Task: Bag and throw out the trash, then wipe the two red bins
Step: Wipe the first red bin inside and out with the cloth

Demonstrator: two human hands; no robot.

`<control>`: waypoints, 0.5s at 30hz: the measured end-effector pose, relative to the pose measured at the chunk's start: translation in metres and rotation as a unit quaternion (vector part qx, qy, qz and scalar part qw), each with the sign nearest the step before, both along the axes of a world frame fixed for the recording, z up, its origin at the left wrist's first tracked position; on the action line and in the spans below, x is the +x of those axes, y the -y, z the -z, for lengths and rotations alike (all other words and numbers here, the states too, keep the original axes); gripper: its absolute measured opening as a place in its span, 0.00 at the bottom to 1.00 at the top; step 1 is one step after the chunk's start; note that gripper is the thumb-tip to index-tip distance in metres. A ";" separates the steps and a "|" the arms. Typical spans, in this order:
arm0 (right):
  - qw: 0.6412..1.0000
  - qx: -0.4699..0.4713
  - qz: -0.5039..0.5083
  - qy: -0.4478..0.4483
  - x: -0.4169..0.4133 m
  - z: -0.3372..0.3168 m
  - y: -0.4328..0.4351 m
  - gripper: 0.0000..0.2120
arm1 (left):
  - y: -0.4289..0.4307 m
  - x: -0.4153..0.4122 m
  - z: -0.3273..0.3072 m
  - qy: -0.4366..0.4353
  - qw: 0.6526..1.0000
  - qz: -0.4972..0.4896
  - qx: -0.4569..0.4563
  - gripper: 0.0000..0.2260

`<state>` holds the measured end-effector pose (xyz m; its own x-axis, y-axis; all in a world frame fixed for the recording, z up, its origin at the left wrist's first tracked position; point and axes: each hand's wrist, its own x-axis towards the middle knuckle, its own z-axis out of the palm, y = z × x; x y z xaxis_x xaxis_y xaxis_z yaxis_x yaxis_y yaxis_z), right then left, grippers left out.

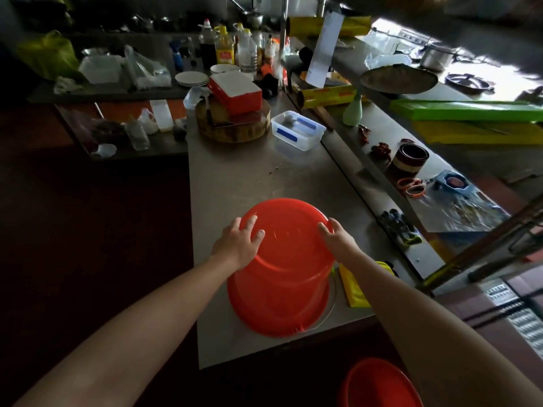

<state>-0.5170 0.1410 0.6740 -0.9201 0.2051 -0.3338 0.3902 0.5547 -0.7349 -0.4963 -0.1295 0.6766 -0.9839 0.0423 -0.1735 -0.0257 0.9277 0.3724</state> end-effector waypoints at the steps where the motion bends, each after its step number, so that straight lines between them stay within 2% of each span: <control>1: 1.000 -0.007 -0.009 -0.006 0.000 0.001 -0.004 0.29 | -0.002 0.000 -0.001 -0.027 0.999 0.009 -0.027 0.28; 5: 0.999 -0.030 -0.031 -0.028 0.013 0.009 -0.026 0.23 | -0.027 0.008 -0.002 -0.113 0.985 0.068 -0.111 0.27; 8: 0.989 0.076 -0.122 -0.033 0.030 0.027 -0.050 0.18 | -0.058 0.027 0.001 -0.147 0.974 0.116 -0.123 0.27; 11: 0.958 0.161 -0.236 -0.015 0.047 0.054 -0.069 0.17 | -0.086 0.049 0.008 -0.160 0.968 0.156 -0.117 0.28; 15: 0.884 0.265 -0.383 0.033 0.070 0.097 -0.077 0.18 | -0.116 0.075 0.025 -0.220 0.945 0.190 -0.152 0.26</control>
<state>-0.4469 0.2180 0.5775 -0.8394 -0.3262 -0.4348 -0.2170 0.9345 -0.2822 -0.4212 -0.0139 0.6519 -0.8874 0.4212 0.1874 0.4259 0.9046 -0.0164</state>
